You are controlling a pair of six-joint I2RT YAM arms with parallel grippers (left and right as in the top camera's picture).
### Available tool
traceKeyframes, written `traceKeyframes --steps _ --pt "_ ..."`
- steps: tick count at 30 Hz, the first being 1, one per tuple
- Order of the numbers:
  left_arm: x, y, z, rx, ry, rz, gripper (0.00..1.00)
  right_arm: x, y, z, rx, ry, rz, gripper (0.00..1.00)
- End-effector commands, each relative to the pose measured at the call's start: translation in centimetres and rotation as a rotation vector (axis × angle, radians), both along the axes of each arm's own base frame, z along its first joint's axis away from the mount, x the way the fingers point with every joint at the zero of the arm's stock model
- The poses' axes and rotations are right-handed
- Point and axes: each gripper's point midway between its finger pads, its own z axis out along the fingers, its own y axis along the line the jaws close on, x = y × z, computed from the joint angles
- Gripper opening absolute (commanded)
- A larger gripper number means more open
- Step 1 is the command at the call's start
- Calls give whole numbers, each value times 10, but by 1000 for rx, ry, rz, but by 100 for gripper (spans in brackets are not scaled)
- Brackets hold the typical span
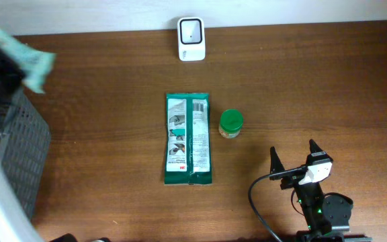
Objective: Scan the item barcode
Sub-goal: 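Grasp the pale green pouch in the basket with the left gripper, then place the pale green pouch left of the wipes pack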
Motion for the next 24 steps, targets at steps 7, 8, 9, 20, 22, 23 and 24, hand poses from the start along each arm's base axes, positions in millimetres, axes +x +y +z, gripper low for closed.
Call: traceKeyframes --steps 7,8,9,20,22,23,24 --pt "8 -170 -224 201 543 -479 0 0 1 -2 0 2 6 98" --pt "9 -170 -244 231 572 -477 0 0 1 -2 0 2 6 98" --pt "13 -171 -259 264 583 -499 0 0 1 -2 0 1 6 98" --pt "69 -189 -337 333 506 -604 50 0 1 -2 0 2 6 98" --pt "69 -186 -329 331 507 -599 64 0 1 -2 0 2 6 98" --pt "69 -184 -321 331 505 -595 65 0 1 -2 0 1 6 98" --pt "72 -181 -302 330 488 -585 65 0 1 -2 0 2 6 98"
